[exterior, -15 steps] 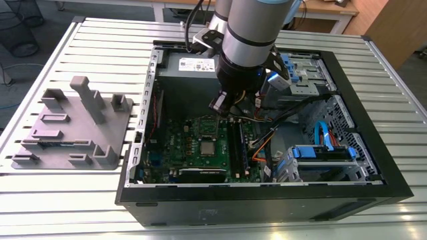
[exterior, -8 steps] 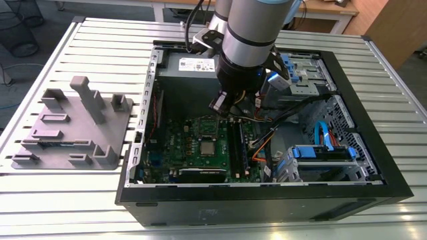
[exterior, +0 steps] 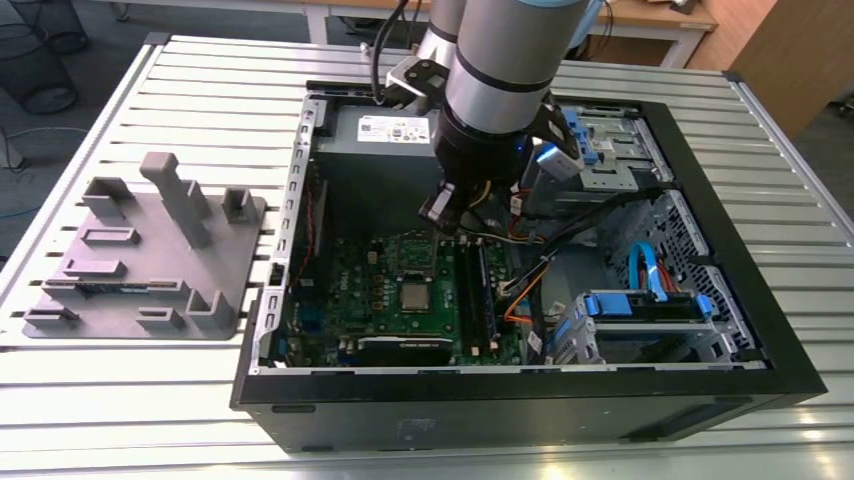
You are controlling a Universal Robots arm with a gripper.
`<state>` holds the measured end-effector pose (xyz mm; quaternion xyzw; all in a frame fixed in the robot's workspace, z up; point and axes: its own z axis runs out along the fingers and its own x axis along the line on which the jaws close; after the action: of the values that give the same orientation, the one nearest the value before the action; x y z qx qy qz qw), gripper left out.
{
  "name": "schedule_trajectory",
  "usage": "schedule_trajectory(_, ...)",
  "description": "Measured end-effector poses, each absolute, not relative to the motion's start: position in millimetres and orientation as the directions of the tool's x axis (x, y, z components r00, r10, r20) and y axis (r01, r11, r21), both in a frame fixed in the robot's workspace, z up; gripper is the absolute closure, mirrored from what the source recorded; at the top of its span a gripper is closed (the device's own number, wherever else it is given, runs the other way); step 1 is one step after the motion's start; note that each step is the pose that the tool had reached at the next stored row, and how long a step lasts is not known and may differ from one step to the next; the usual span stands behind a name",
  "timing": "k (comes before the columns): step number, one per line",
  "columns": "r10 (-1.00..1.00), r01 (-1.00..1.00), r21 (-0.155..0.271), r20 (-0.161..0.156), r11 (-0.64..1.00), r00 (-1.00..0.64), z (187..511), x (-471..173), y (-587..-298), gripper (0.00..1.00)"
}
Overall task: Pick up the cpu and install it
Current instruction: 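Close the cpu cover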
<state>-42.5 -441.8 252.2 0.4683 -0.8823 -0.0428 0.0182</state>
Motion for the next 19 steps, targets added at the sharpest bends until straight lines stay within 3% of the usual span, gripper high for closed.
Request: schedule_trajectory(19, -0.837, -0.833, 0.092, -0.008, 0.545, -0.548, 252.2, -42.5, -443.7, 0.89)
